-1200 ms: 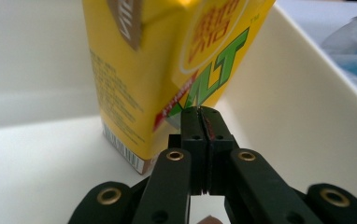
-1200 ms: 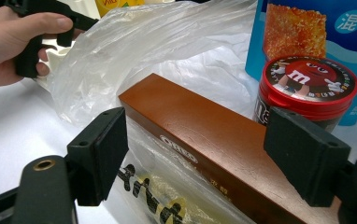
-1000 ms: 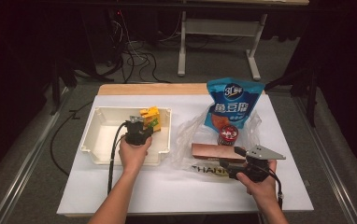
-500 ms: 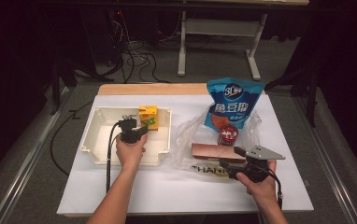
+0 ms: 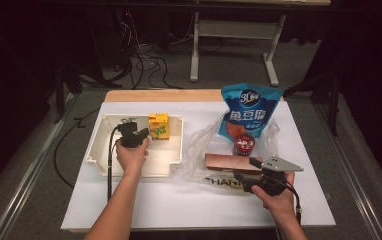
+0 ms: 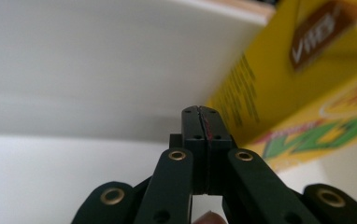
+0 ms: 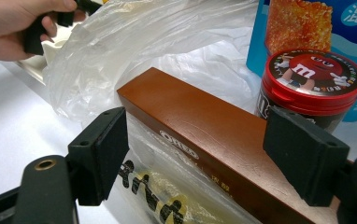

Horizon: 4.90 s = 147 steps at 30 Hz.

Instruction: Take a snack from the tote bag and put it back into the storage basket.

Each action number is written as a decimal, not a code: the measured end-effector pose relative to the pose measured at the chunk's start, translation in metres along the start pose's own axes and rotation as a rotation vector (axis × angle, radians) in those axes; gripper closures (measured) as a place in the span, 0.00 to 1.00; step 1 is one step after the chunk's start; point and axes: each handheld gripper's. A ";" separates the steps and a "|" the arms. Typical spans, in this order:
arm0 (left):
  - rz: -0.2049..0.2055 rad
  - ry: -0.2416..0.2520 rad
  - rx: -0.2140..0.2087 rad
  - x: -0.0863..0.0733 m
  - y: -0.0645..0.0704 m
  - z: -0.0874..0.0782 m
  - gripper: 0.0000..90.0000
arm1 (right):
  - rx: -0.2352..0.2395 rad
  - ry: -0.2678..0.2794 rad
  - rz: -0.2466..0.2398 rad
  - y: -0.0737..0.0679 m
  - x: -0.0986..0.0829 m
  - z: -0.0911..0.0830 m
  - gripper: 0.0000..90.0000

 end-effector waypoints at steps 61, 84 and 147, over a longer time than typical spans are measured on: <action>0.103 0.125 -0.135 -0.024 0.030 -0.070 0.57 | -0.164 0.039 0.071 0.023 0.016 -0.020 0.40; 0.225 0.162 -0.225 -0.043 0.031 -0.112 0.46 | -0.308 0.043 0.122 0.083 0.052 0.008 0.46; 0.268 0.168 -0.298 -0.048 0.033 -0.108 0.51 | -0.181 0.136 0.001 0.116 0.103 0.027 1.00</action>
Point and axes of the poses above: each handheld gripper's, and its own axes: z roughly forward along the jaws, x roughly out of its top, y roughly to its right, and after that the axes turned 8 degrees about -z, right-handed
